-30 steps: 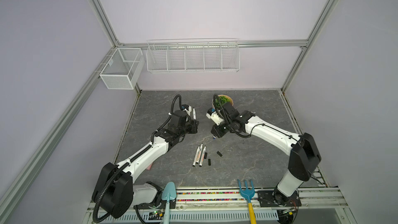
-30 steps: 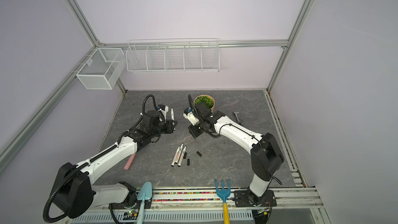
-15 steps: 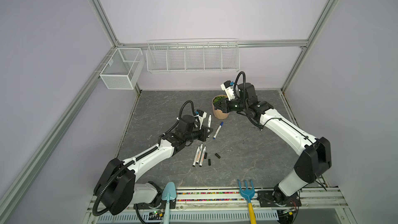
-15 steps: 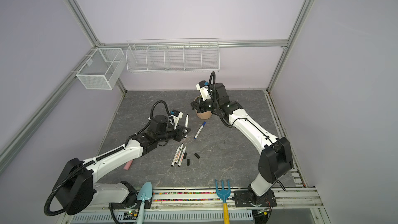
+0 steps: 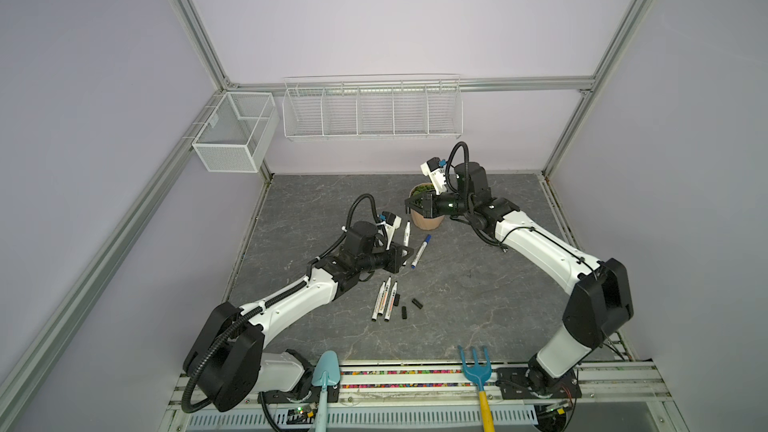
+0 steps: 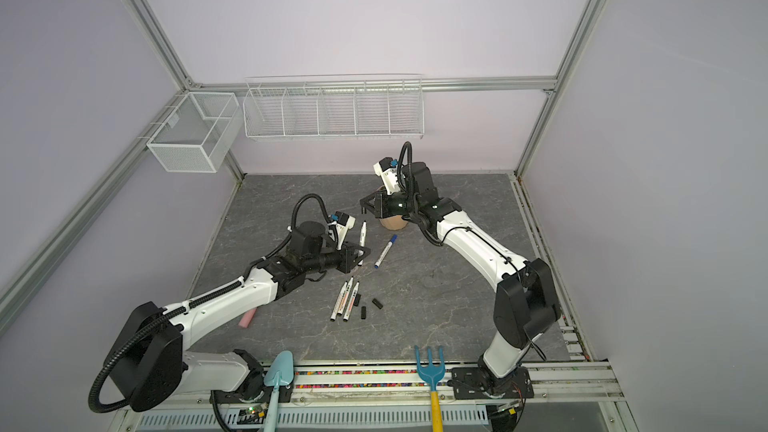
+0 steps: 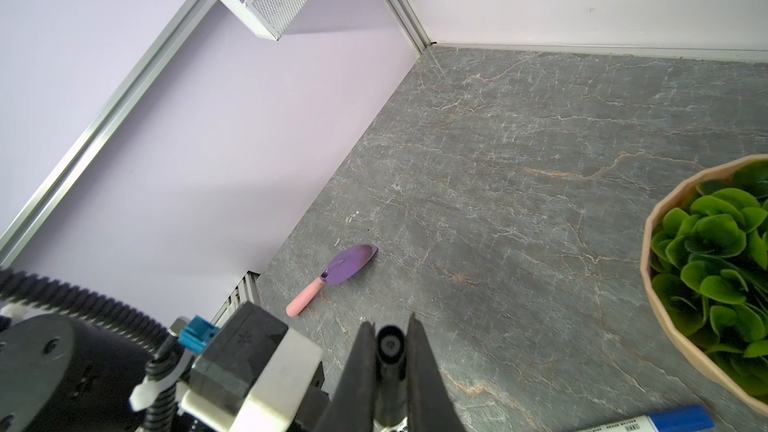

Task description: Insert the pens into the pen caps

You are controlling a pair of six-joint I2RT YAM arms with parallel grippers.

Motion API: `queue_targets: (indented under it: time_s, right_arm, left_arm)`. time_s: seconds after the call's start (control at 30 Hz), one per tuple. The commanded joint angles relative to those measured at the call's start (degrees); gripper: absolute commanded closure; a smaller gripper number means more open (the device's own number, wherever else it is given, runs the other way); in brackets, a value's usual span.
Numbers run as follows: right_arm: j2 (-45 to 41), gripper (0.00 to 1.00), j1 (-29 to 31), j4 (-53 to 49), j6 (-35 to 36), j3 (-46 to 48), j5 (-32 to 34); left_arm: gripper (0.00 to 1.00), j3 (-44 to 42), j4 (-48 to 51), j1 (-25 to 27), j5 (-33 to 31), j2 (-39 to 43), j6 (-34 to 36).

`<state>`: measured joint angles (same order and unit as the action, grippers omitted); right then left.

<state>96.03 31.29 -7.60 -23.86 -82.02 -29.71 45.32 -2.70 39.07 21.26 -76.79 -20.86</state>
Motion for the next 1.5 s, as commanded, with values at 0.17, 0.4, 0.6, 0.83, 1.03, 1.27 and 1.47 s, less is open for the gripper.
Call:
queue_targets:
  time_s: [0.17, 0.4, 0.6, 0.83, 1.03, 1.27, 1.47]
  right_arm:
    - [0.3, 0.89, 0.5, 0.3, 0.1, 1.8, -1.2]
    - [-0.9, 0.90, 0.5, 0.3, 0.2, 3.5, -1.7]
    - [-2.1, 0.90, 0.4, 0.0, 0.3, 4.5, -1.5]
    - [-2.9, 0.91, -0.5, 0.8, -0.1, 3.7, -1.0]
    - [-2.4, 0.90, -0.9, 1.2, -0.5, 2.6, -2.5]
    - [-2.4, 0.91, -0.9, 1.7, -1.6, 2.9, -3.9]
    - [-3.4, 0.91, -0.9, 1.6, -1.8, 4.2, -4.0]
  left_arm:
    - [1.00, 1.5, -1.0, 0.3, 0.2, -0.1, 0.6]
    - [1.00, 1.7, -0.8, 0.4, -0.2, -0.4, 1.0]
    - [1.00, 2.0, -0.4, 0.3, -0.4, -0.6, 1.2]
    - [1.00, 2.0, 0.0, 0.3, 0.0, -0.9, 1.3]
    - [1.00, 1.9, -0.4, 0.3, 0.3, -1.2, 0.9]
    - [1.00, 2.4, -0.1, 0.3, 0.1, -1.6, 1.6]
    - [1.00, 3.1, 0.1, 0.3, 0.1, -2.3, 2.2]
